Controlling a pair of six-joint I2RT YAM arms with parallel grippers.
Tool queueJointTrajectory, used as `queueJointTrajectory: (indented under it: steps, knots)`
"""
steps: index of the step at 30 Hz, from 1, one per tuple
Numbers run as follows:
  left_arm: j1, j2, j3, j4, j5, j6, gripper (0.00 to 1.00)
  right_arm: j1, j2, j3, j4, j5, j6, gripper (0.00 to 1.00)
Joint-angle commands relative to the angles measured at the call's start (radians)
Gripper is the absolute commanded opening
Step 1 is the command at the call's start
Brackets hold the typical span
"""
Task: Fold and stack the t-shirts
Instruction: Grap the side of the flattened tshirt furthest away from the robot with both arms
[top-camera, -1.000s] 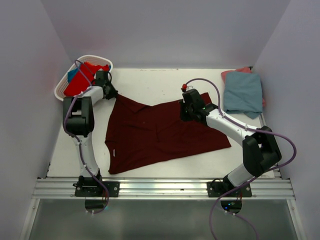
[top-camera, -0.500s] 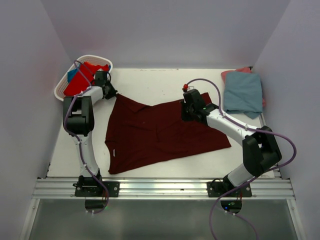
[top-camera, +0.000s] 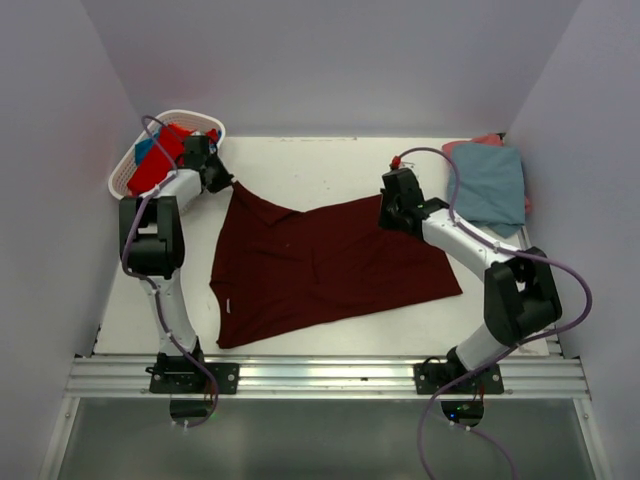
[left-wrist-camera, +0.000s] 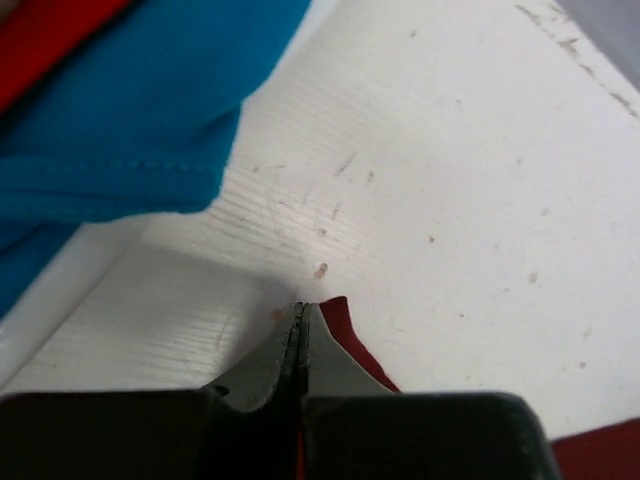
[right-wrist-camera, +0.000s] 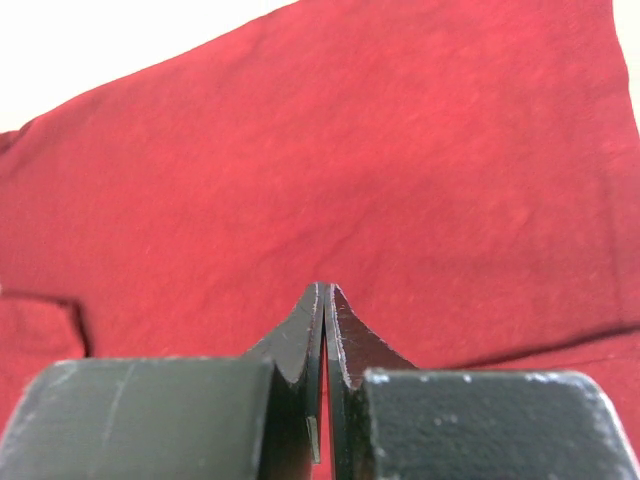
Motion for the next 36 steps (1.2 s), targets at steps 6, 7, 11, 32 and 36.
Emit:
queueJointTrajectory:
  steps: [6, 7, 11, 32, 36]
  knots:
    - [0.008, -0.169, -0.062, 0.050, 0.058, -0.027, 0.00, -0.081, 0.083, 0.087, 0.034, 0.061, 0.031, 0.00]
    - [0.008, -0.175, -0.070, 0.049, 0.059, -0.027, 0.00, -0.096, 0.094, 0.104, 0.035, 0.058, 0.033, 0.00]
    - [0.007, -0.221, -0.091, 0.042, 0.077, -0.029, 0.00, -0.185, 0.158, 0.171, 0.050, -0.002, 0.036, 0.00]
    - [0.010, -0.351, -0.211, 0.042, 0.142, -0.061, 0.00, -0.354, 0.451, 0.458, 0.011, -0.141, 0.030, 0.27]
    - [0.007, -0.387, -0.254, 0.052, 0.173, -0.070, 0.00, -0.377, 0.570, 0.572, -0.032, -0.145, 0.016, 0.42]
